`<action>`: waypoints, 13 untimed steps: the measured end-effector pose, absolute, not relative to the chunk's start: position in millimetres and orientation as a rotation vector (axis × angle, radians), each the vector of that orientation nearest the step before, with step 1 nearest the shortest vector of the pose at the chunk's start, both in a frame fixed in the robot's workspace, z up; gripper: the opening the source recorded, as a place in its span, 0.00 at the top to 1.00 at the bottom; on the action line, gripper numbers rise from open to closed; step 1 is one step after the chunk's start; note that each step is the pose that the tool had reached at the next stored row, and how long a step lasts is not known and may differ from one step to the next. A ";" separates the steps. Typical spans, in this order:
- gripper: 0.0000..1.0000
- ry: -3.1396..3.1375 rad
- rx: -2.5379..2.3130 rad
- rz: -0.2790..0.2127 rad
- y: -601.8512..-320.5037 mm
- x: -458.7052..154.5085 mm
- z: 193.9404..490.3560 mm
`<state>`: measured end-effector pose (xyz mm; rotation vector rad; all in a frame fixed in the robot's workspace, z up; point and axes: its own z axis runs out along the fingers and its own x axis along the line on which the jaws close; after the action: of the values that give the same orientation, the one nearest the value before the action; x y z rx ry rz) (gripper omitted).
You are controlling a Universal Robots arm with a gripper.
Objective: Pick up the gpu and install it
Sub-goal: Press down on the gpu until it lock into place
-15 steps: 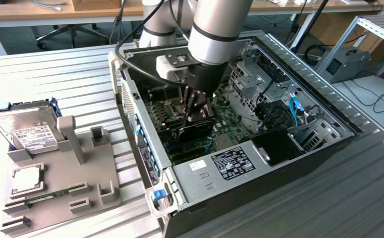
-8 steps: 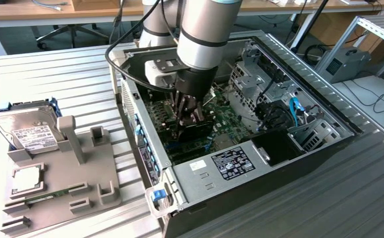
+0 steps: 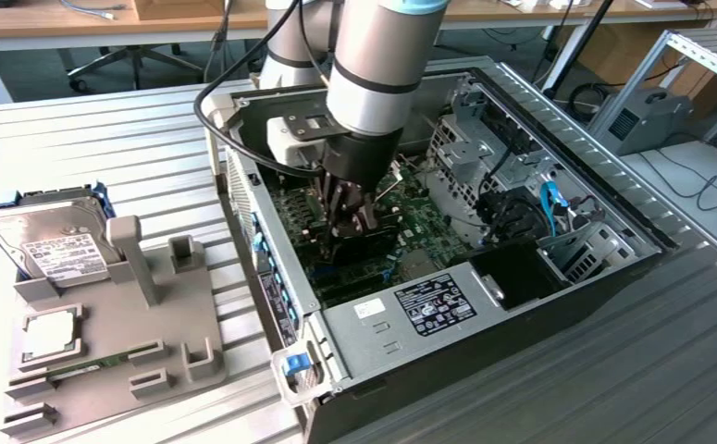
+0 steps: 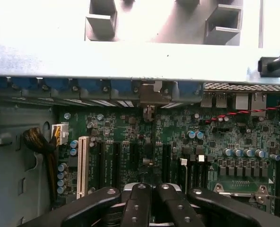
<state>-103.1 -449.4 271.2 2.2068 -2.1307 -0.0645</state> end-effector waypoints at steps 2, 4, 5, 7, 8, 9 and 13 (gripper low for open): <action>0.89 -2.130 2.206 -0.064 -449.4 -103.1 270.2; 0.89 -2.130 2.206 -0.064 -449.5 -103.2 268.7; 0.89 -2.130 2.206 -0.064 -449.4 -103.2 267.8; 0.89 -2.131 2.207 -0.064 -449.4 -103.2 267.4; 0.89 -2.131 2.207 -0.064 -449.4 -103.2 267.5; 0.89 -2.131 2.207 -0.064 -449.4 -103.2 268.0; 0.89 -2.131 2.208 -0.065 -449.3 -102.4 272.2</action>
<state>-102.4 -449.3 272.2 2.2076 -2.1312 -0.0645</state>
